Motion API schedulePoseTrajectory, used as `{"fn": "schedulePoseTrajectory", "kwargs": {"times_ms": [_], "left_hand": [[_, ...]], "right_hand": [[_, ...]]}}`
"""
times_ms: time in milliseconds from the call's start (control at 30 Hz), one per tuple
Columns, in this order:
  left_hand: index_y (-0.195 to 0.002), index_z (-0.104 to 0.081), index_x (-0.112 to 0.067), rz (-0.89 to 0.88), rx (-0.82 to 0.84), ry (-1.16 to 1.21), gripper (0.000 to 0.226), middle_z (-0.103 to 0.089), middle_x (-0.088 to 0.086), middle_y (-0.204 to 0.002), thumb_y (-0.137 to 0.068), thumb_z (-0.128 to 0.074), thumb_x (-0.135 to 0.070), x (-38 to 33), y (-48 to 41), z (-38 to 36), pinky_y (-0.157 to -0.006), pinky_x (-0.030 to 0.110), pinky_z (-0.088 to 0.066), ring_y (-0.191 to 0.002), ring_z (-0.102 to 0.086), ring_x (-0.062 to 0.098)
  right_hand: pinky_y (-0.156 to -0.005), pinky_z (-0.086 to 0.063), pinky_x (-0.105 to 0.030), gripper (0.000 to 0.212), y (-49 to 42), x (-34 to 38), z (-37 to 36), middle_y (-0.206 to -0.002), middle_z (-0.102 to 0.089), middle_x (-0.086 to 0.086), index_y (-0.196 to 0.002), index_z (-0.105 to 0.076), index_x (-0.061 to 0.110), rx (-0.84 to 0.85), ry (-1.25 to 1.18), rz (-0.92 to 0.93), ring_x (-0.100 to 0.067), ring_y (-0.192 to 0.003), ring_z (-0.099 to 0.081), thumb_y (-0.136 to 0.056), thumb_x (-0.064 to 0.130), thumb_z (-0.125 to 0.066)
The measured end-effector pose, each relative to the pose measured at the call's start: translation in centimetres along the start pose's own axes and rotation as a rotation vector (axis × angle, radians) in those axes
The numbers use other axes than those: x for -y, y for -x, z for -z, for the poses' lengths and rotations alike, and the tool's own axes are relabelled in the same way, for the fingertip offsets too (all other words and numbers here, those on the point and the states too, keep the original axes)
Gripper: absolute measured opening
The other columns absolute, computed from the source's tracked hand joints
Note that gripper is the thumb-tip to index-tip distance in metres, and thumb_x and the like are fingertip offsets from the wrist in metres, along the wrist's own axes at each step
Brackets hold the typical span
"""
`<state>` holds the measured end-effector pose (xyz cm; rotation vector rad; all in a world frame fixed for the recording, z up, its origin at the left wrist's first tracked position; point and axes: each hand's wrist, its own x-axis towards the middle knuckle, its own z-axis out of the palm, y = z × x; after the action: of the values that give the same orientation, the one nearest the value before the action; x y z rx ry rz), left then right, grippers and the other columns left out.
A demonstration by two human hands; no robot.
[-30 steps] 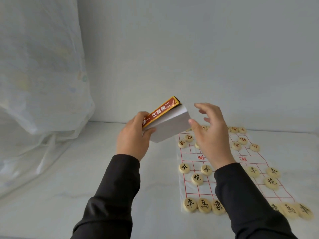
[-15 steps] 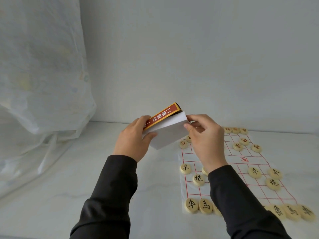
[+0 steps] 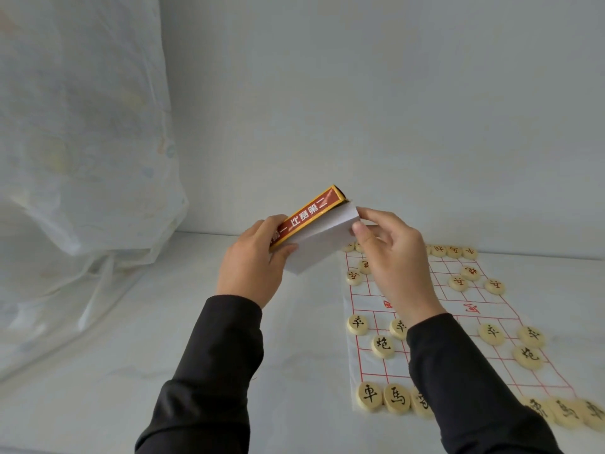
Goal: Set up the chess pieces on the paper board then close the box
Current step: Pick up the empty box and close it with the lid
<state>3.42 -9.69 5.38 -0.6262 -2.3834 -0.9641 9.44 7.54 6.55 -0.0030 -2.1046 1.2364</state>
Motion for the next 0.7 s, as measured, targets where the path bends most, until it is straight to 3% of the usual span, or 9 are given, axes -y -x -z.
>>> {"fn": "schedulePoseTrajectory", "kwargs": {"times_ms": [100,167,300,400,467,533,600,700], "left_hand": [[-0.110,-0.062,-0.015,-0.054,-0.085,0.020,0.029,-0.064,-0.002,-0.098,-0.081,-0.067,-0.010,0.6,0.1,-0.2,-0.070,0.028,-0.042,-0.087,-0.058,0.021],[-0.103,-0.065,-0.012,-0.107,-0.125,0.033,0.029,-0.065,0.000,-0.097,-0.076,-0.071,-0.004,1.1,0.2,-0.6,-0.071,0.030,-0.048,-0.089,-0.059,0.021],[-0.095,-0.069,-0.006,-0.264,-0.134,0.079,0.033,-0.067,0.005,-0.102,-0.067,-0.068,0.011,1.0,0.2,-1.2,-0.089,0.020,-0.042,-0.102,-0.056,0.019],[-0.098,-0.070,-0.007,-0.346,-0.004,0.081,0.030,-0.065,0.006,-0.113,-0.070,-0.073,0.004,0.1,0.4,-1.4,-0.101,0.026,-0.040,-0.118,-0.051,0.021],[-0.109,-0.066,-0.016,-0.190,0.170,0.162,0.041,-0.052,-0.001,-0.131,-0.071,-0.078,-0.007,-0.6,0.8,-1.3,-0.104,0.023,-0.037,-0.129,-0.040,0.016],[-0.122,-0.056,-0.025,0.064,0.317,0.359,0.052,-0.034,-0.012,-0.141,-0.074,-0.076,-0.017,-1.1,1.0,-1.2,-0.099,0.013,-0.040,-0.128,-0.037,0.009],[-0.134,-0.044,-0.027,0.266,0.308,0.451,0.057,-0.028,-0.011,-0.146,-0.082,-0.068,-0.029,-1.2,0.7,-1.3,-0.100,0.017,-0.039,-0.130,-0.035,0.010],[-0.145,-0.025,-0.022,0.568,0.266,0.560,0.066,-0.034,0.001,-0.148,-0.089,-0.059,-0.033,-0.4,0.2,-1.7,-0.103,0.030,-0.038,-0.133,-0.038,0.019]], "right_hand": [[-0.091,-0.052,-0.030,0.028,-0.4,0.6,-0.3,-0.103,-0.067,-0.001,-0.107,-0.062,0.014,0.022,-0.490,-0.370,-0.013,-0.099,-0.067,-0.092,0.036,-0.051],[-0.092,-0.052,-0.036,0.042,-1.0,0.6,0.0,-0.103,-0.065,-0.010,-0.104,-0.058,0.006,-0.012,-0.781,-0.647,-0.022,-0.097,-0.067,-0.090,0.045,-0.050],[-0.075,-0.055,-0.038,0.056,-0.9,-0.1,0.8,-0.085,-0.067,-0.014,-0.097,-0.058,0.004,0.055,-0.851,-0.987,-0.026,-0.078,-0.066,-0.082,0.058,-0.057],[-0.072,-0.054,-0.037,0.031,-0.6,-0.7,1.1,-0.077,-0.068,-0.011,-0.097,-0.060,0.008,0.100,-0.783,-1.026,-0.023,-0.073,-0.063,-0.086,0.037,-0.062],[-0.062,-0.056,-0.033,0.019,-0.5,-1.0,1.4,-0.082,-0.068,-0.013,-0.100,-0.059,0.009,0.084,-0.773,-1.018,-0.023,-0.073,-0.064,-0.087,0.022,-0.063],[-0.050,-0.055,-0.029,0.015,-0.6,-1.5,1.7,-0.088,-0.068,-0.014,-0.100,-0.059,0.008,0.057,-0.748,-0.991,-0.022,-0.072,-0.064,-0.087,0.015,-0.062],[-0.047,-0.051,-0.026,0.011,-0.6,-1.8,2.1,-0.087,-0.068,-0.013,-0.097,-0.060,0.007,0.088,-0.674,-0.936,-0.020,-0.068,-0.065,-0.087,0.013,-0.061],[-0.053,-0.053,-0.028,0.010,-0.6,-2.2,2.7,-0.084,-0.068,-0.012,-0.095,-0.060,0.005,0.158,-0.595,-0.809,-0.020,-0.066,-0.066,-0.086,0.004,-0.059]]}}
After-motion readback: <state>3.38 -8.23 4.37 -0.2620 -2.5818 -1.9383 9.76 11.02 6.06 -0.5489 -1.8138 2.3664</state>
